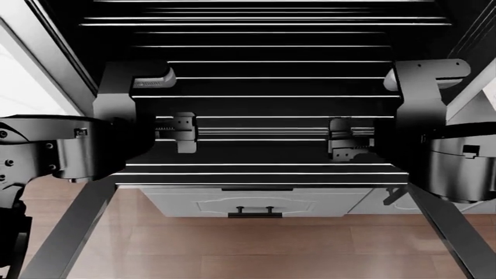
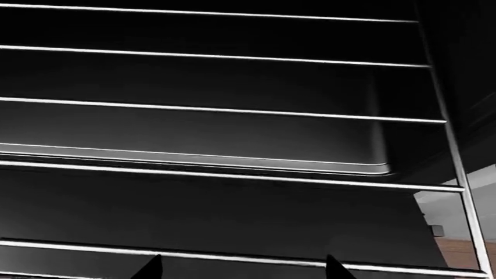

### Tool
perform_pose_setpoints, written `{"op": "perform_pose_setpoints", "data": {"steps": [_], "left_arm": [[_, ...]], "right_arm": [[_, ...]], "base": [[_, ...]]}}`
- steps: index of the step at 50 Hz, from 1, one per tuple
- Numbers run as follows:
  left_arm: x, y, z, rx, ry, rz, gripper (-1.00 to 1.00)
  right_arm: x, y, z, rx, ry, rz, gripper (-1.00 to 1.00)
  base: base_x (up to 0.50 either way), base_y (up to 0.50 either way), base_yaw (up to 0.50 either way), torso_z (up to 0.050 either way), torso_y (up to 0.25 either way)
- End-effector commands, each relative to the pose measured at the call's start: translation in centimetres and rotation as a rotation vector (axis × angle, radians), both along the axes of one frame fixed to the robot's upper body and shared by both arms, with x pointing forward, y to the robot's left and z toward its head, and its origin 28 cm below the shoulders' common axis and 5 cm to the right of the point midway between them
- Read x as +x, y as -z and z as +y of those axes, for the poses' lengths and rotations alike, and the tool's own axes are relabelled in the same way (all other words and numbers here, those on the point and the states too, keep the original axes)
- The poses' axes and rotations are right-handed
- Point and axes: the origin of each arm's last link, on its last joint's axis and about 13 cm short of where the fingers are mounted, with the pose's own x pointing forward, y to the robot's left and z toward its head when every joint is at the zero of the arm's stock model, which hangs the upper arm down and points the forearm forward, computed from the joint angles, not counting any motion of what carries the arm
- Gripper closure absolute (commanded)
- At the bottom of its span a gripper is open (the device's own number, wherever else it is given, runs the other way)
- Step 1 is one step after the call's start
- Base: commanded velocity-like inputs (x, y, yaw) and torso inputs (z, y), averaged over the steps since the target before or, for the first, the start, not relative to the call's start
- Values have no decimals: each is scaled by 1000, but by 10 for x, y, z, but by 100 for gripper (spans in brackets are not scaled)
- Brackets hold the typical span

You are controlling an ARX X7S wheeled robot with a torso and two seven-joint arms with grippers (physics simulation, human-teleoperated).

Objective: Fully slide the bottom oven rack out.

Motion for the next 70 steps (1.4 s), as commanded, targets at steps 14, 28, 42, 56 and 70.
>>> {"op": "perform_pose_setpoints", "data": {"steps": [14, 28, 42, 56, 70], "left_arm": [[-4, 47, -5, 40, 16, 188, -100], [-33, 41, -2, 103, 34, 341, -100], [-62, 52, 9, 172, 53, 542, -100], [-98, 64, 21, 183, 53, 664, -100], [-158, 62, 38, 201, 63, 818, -100]], "right_arm": [[-4, 33, -2, -46, -14, 138, -100], [-29, 34, -9, -97, -45, 288, -100], [-60, 39, -16, -89, -55, 403, -100], [-104, 39, -22, -100, -81, 488, -100], [-177, 43, -33, -114, -93, 694, -100]], "base": [[4, 0, -2, 0, -8], [-5, 0, 1, 0, -11], [-7, 0, 1, 0, -12], [-7, 0, 0, 0, -15], [-8, 0, 0, 0, -16]]}}
